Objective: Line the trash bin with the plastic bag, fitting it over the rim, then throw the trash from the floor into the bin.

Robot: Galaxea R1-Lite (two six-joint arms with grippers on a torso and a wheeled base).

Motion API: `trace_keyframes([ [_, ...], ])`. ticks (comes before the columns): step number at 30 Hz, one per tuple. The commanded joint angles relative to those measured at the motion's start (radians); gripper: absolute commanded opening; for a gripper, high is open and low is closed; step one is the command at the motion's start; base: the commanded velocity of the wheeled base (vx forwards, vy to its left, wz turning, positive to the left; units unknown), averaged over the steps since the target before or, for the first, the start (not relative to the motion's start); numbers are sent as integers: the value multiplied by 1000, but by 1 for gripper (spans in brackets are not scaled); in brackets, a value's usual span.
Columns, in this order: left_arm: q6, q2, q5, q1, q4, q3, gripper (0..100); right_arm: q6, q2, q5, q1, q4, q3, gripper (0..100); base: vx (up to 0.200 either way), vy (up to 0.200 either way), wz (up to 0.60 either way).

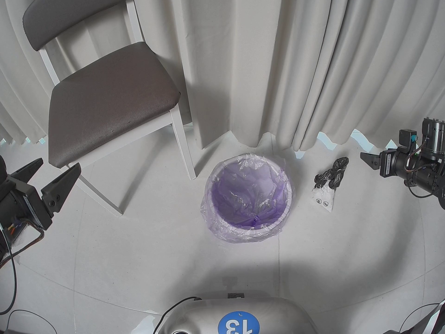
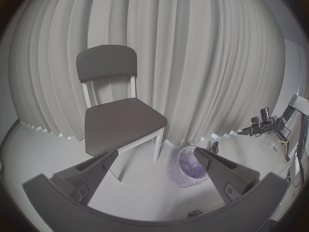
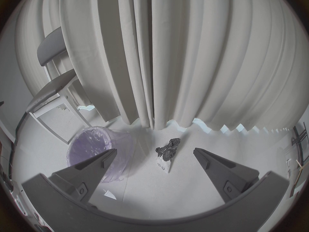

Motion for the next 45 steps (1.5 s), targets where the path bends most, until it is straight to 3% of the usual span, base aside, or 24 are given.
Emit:
trace_keyframes([
  [1, 0, 23, -1, -2, -20, 10, 100, 38, 287, 1, 25, -164, -66, 100, 0, 0, 0],
  [10, 3, 23, -1, -2, -27, 10, 100, 59, 518, 13, -30, -216, -205, 100, 0, 0, 0],
  [11, 5, 20, -1, -2, -27, 10, 100, 130, 606, 5, -40, -224, -294, 100, 0, 0, 0],
  [13, 5, 20, -1, -2, -27, 10, 100, 188, 642, -1, -43, -224, -348, 100, 0, 0, 0],
  [17, 3, 23, -1, -2, -27, 10, 100, 249, 692, -2, -56, -225, -422, 100, 0, 0, 0],
  [23, 5, 18, -1, -3, -27, 22, 100, 285, 727, 2, -76, -233, -457, 100, 0, 0, 0],
  [34, 7, 9, -1, -14, -27, 31, 100, 295, 900, -1, -84, -432, -551, 100, 0, 0, 0],
  [38, 7, 9, -1, -15, -27, 31, 100, 331, 935, -16, -83, -458, -603, 100, 0, 0, 0],
  [41, 7, 10, -1, -15, -27, 33, 100, 380, 997, -67, -81, -517, -695, 100, 0, 0, 0],
  [45, 7, 7, -1, -15, -27, 33, 100, 384, 1044, -91, -83, -550, -765, 100, 0, 0, 0],
])
